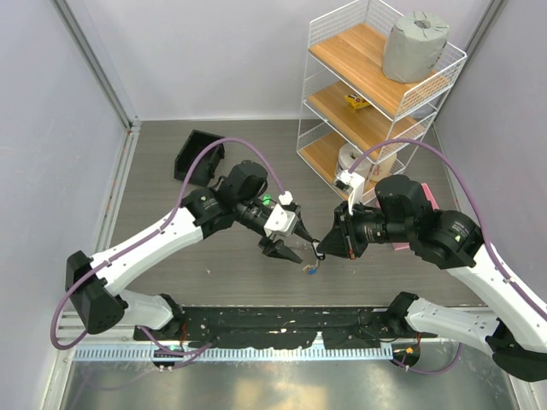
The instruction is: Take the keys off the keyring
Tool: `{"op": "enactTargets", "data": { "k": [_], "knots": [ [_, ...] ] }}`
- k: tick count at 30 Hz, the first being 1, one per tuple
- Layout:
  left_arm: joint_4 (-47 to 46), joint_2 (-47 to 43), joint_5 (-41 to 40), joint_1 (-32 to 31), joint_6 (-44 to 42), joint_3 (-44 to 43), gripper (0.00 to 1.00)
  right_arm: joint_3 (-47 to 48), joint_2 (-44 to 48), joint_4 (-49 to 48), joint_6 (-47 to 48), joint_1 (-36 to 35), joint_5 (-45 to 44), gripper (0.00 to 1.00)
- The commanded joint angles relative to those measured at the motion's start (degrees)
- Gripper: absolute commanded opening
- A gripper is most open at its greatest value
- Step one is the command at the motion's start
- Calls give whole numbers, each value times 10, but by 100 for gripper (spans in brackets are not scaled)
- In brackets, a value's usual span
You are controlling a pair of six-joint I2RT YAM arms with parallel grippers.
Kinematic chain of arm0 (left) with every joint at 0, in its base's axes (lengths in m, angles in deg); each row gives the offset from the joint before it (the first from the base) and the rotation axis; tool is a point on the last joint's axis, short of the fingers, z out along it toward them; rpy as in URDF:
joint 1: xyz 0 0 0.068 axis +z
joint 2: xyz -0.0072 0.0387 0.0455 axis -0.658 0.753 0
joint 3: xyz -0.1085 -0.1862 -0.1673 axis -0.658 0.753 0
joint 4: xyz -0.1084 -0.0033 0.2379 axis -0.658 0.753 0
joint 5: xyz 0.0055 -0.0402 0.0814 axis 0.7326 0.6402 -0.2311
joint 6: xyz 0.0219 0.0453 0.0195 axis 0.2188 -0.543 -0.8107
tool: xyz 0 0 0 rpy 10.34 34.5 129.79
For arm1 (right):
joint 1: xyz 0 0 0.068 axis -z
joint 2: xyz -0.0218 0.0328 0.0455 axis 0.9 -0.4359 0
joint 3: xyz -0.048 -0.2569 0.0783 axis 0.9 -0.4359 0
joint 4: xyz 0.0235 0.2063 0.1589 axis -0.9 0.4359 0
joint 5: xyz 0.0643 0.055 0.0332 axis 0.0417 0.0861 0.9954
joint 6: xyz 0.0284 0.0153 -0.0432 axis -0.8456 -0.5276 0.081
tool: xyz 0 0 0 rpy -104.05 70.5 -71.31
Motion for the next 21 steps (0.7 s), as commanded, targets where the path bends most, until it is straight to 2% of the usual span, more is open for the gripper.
{"op": "enactTargets", "data": {
  "k": [1, 7, 12, 15, 19, 21],
  "knots": [
    [-17, -19, -29, -1, -4, -16, 58, 15, 10, -24, 3, -4, 19, 5],
    [44, 2, -16, 14, -13, -81, 58, 9, 10, -24, 7, -4, 30, 5],
    [136, 43, -2, 23, -51, -164, 58, 9, 7, -21, 16, -4, 40, 5],
    [219, 87, 23, 24, -96, -228, 59, 11, 3, -22, 18, -4, 41, 6],
    [400, 160, 58, 24, -184, -331, 58, 18, 0, -18, 21, -4, 40, 6],
    [459, 186, 66, 24, -226, -367, 58, 24, -1, -11, 24, -3, 36, 5]
  ]
}}
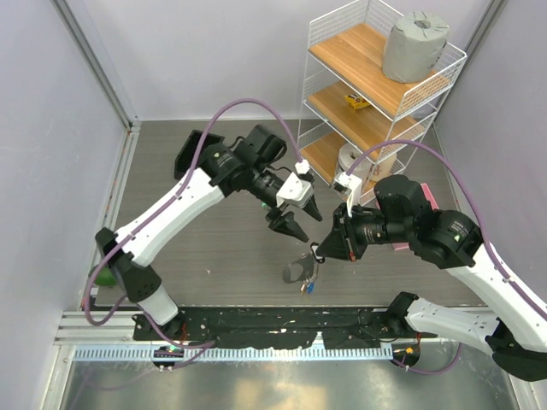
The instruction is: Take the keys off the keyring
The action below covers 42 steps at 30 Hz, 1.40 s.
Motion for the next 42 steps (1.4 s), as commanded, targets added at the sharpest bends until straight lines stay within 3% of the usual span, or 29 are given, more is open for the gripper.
{"op": "enactTargets", "data": {
  "k": [1, 9, 21, 29, 36, 42],
  "knots": [
    [199, 51, 48, 2, -108, -69, 58, 27, 0, -11, 15, -4, 7, 5],
    [182, 29, 57, -4, -130, -22, 57, 40, -7, 3, 23, -3, 0, 5],
    [136, 34, 61, -9, -107, -27, 59, 45, -18, 0, 23, -3, 6, 5],
    [173, 50, 52, -21, -128, -37, 57, 56, -24, 2, 29, -4, -4, 5],
    [274, 69, 52, -25, -207, -66, 57, 60, -26, 5, 29, -4, -7, 5],
    [282, 69, 40, -24, -210, -72, 52, 62, -21, 15, 27, -4, -12, 5]
  ]
}}
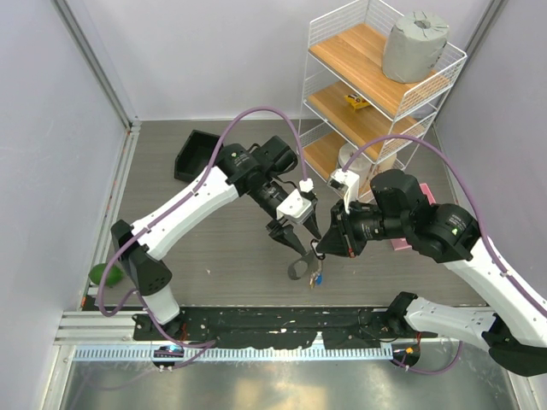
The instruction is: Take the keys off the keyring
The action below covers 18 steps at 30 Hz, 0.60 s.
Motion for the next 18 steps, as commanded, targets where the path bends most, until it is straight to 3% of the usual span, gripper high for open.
{"op": "enactTargets", "data": {
  "k": [1, 9, 18],
  "knots": [
    [100, -1, 5, -2, -24, -21, 50, 28, 9, -12, 4, -5, -2, 5],
    [101, 2, 6, -2, -21, -23, 34, 28, 15, -8, 2, -4, -5, 5],
    [101, 1, 9, -2, -17, -15, 32, 33, 15, -7, 2, -4, -9, 5]
  ]
}}
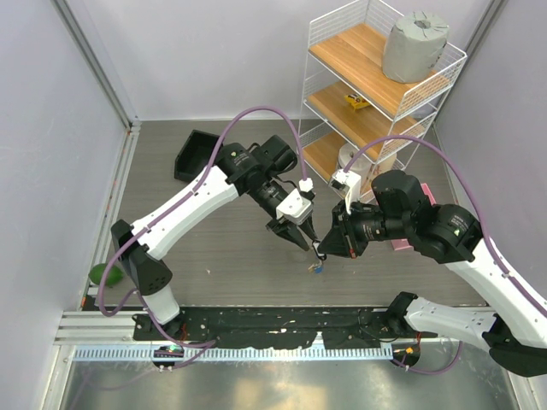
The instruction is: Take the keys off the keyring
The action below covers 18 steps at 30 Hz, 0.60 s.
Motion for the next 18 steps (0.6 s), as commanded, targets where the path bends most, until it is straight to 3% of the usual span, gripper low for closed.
{"op": "enactTargets", "data": {
  "k": [1, 18],
  "knots": [
    [97, -2, 11, -2, -9, -10, 31, 30, 12, -17, 2, -4, -3, 5],
    [98, -5, 16, -2, -7, -4, 14, 35, 14, -10, 2, -3, -8, 5]
  ]
}}
